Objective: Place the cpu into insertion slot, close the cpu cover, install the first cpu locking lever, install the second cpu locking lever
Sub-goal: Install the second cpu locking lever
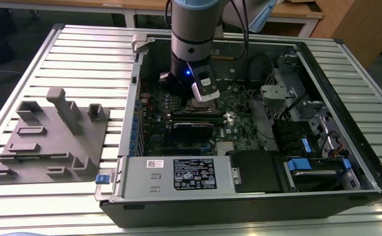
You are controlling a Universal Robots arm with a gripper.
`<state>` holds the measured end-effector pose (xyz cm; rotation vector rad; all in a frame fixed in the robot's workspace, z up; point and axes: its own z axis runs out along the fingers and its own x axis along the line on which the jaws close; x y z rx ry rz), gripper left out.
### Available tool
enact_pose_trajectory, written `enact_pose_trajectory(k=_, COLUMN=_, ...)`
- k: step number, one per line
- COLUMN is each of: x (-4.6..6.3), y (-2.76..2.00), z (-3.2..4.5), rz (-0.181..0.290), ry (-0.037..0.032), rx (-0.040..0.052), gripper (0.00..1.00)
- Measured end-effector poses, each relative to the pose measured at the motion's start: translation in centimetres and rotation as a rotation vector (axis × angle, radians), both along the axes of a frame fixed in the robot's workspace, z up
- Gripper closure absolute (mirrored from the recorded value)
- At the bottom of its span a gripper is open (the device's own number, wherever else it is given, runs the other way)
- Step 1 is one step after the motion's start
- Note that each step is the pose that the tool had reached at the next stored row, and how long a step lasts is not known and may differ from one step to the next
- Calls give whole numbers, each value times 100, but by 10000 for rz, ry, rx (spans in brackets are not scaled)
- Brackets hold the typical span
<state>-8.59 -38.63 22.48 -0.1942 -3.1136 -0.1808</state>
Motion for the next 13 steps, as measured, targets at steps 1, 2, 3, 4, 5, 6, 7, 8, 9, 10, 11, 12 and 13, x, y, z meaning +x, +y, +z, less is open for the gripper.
enact_pose_trajectory(k=1, x=0, y=0, z=0, rz=-1, ry=0, rx=0, gripper=89)
enact_pose_trajectory(k=2, x=0, y=0, z=1, rz=-1, ry=0, rx=0, gripper=89)
enact_pose_trajectory(k=3, x=0, y=0, z=2, rz=0, ry=0, rx=-2, gripper=89)
enact_pose_trajectory(k=4, x=0, y=0, z=2, rz=0, ry=1, rx=-1, gripper=89)
enact_pose_trajectory(k=5, x=0, y=0, z=2, rz=0, ry=1, rx=-1, gripper=89)
enact_pose_trajectory(k=6, x=0, y=0, z=3, rz=0, ry=1, rx=-2, gripper=89)
enact_pose_trajectory(k=7, x=0, y=0, z=3, rz=0, ry=1, rx=-2, gripper=89)
enact_pose_trajectory(k=8, x=0, y=0, z=3, rz=-1, ry=2, rx=-3, gripper=89)
enact_pose_trajectory(k=9, x=2, y=3, z=3, rz=-1, ry=2, rx=-4, gripper=89)
enact_pose_trajectory(k=10, x=4, y=6, z=3, rz=0, ry=2, rx=-4, gripper=89)
enact_pose_trajectory(k=11, x=8, y=10, z=1, rz=0, ry=1, rx=-3, gripper=89)
enact_pose_trajectory(k=12, x=12, y=15, z=0, rz=0, ry=1, rx=-2, gripper=89)
enact_pose_trajectory(k=13, x=18, y=20, z=0, rz=0, ry=1, rx=-2, gripper=89)
